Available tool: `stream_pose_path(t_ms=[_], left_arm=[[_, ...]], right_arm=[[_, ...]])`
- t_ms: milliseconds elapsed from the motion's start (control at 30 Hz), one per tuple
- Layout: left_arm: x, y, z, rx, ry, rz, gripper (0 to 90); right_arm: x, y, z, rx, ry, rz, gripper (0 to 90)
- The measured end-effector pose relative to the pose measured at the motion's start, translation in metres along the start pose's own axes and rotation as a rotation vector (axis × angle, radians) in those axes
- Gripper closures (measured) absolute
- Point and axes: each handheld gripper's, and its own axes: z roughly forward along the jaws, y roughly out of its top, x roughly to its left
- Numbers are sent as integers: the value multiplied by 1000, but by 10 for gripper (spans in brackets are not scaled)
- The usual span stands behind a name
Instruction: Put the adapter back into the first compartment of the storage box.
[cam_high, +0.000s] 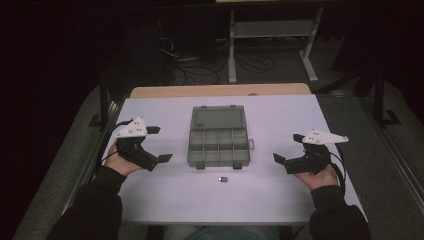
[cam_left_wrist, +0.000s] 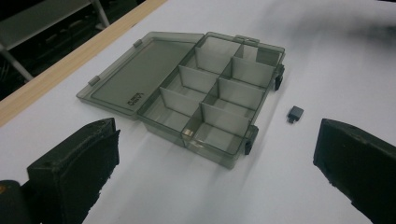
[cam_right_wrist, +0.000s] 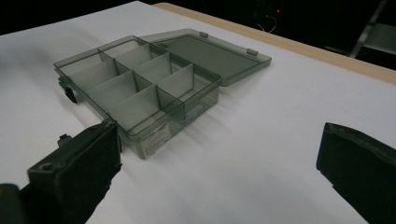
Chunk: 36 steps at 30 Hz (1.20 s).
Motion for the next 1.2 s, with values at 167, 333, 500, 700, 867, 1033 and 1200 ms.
stream_pose_path(t_ms=[167,333,500,700,867,1033,1200], left_arm=[[-3,4,6,10,-13,13,0],[-7,8,11,17,-28,23,0],[-9,11,16,23,-47,34,0],[-13,13,22,46,-59,52,0],[-16,16,29,58,-76,64,0],[-21,18,36,73,-93,77,0],[-25,20,41,87,-105,89,0]], right_arm=[[1,0,1,7,3,-11,0],[1,0,1,9,3,-11,0],[2,0,2,14,10,-14,0],[3,0,3,18,13,-18,0],[3,0,4,31,17,-22,0],[4,-1,5,34,19,-23,0],[4,-1,4,35,21,-23,0]])
